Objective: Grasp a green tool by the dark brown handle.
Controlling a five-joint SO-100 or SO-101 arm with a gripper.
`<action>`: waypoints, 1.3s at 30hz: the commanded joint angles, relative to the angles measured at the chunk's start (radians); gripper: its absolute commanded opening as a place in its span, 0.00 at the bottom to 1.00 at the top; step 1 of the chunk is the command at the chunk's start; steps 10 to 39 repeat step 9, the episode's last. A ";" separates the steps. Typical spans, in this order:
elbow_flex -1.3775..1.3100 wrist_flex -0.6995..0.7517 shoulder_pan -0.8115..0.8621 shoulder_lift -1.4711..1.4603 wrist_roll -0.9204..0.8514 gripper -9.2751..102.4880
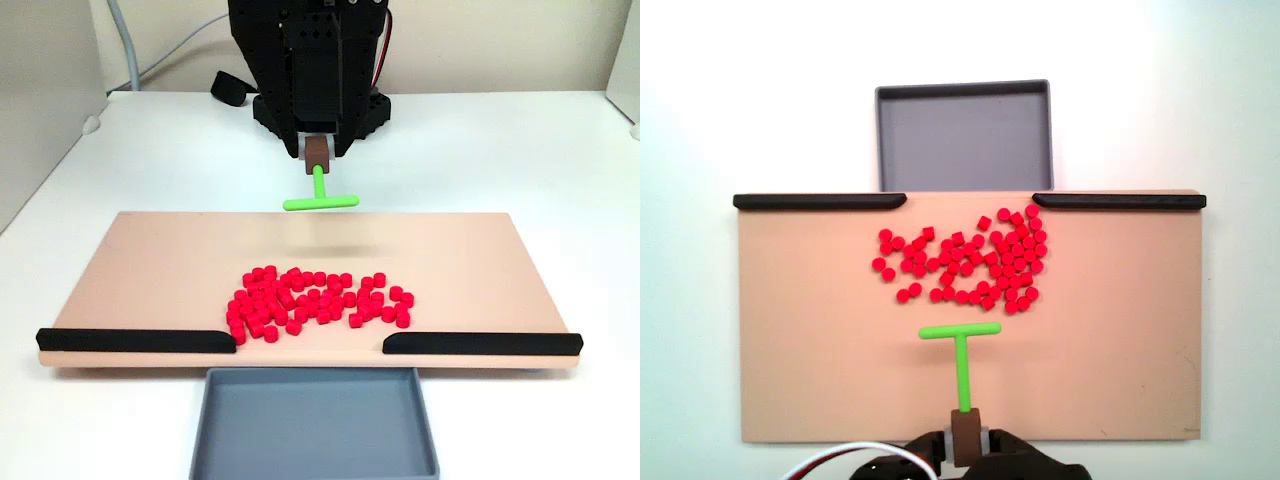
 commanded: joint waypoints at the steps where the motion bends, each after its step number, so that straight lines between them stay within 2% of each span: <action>1: -0.020 0.000 0.011 0.031 -0.006 0.08; 39: -0.020 0.000 0.005 0.034 -0.002 0.08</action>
